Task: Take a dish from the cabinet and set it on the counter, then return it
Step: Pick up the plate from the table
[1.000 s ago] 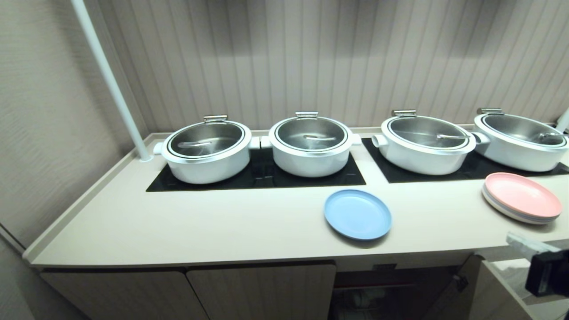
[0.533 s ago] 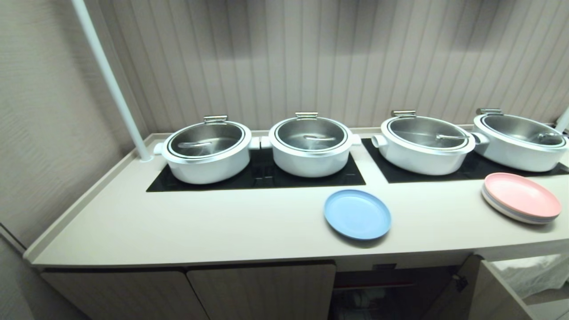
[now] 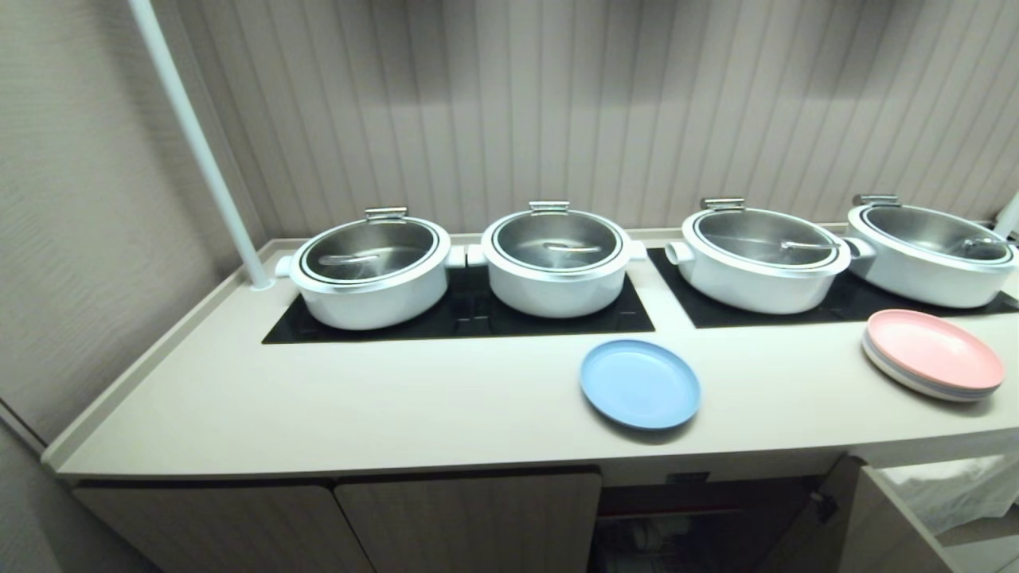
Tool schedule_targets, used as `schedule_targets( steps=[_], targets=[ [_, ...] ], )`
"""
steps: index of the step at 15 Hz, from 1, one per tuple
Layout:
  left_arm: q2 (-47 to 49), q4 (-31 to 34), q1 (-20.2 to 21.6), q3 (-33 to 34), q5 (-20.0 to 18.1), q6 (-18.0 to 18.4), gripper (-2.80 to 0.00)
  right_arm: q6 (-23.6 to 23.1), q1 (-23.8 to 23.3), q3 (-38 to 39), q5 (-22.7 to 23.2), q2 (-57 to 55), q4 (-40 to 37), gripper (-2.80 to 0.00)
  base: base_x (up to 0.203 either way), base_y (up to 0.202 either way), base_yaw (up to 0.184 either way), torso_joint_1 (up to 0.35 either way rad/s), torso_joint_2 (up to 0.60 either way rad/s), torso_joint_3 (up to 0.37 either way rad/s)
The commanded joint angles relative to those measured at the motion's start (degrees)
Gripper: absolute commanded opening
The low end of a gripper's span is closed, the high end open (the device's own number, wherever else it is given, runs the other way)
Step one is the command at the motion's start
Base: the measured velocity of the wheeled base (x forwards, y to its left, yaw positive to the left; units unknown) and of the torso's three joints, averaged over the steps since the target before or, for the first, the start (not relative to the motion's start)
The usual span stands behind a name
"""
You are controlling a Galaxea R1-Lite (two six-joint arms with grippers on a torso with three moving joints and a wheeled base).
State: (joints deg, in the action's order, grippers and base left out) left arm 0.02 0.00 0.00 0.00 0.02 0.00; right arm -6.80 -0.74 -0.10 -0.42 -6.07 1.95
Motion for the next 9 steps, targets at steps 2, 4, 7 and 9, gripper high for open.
schedule_targets(
  steps=[2, 4, 7, 9],
  targets=[
    [-0.02, 0.00, 0.00, 0.00, -0.02, 0.00, -2.80, 1.78, 0.39, 0.10, 1.74, 6.07, -1.62, -2.80, 0.000, 0.000, 0.000, 0.000, 0.00, 0.000],
    [-0.02, 0.00, 0.00, 0.00, 0.00, 0.00, -2.80, 3.55, 0.39, 0.10, 1.56, 6.07, -1.69, -2.80, 0.000, 0.000, 0.000, 0.000, 0.00, 0.000],
    [-0.02, 0.00, 0.00, 0.00, -0.02, 0.00, -2.80, 3.46, 0.39, 0.10, 1.65, 6.07, -1.86, -2.80, 0.000, 0.000, 0.000, 0.000, 0.00, 0.000],
    [-0.02, 0.00, 0.00, 0.00, -0.02, 0.00, -2.80, 3.29, 0.39, 0.10, 1.56, 6.07, -1.86, -2.80, 0.000, 0.000, 0.000, 0.000, 0.00, 0.000]
  ],
)
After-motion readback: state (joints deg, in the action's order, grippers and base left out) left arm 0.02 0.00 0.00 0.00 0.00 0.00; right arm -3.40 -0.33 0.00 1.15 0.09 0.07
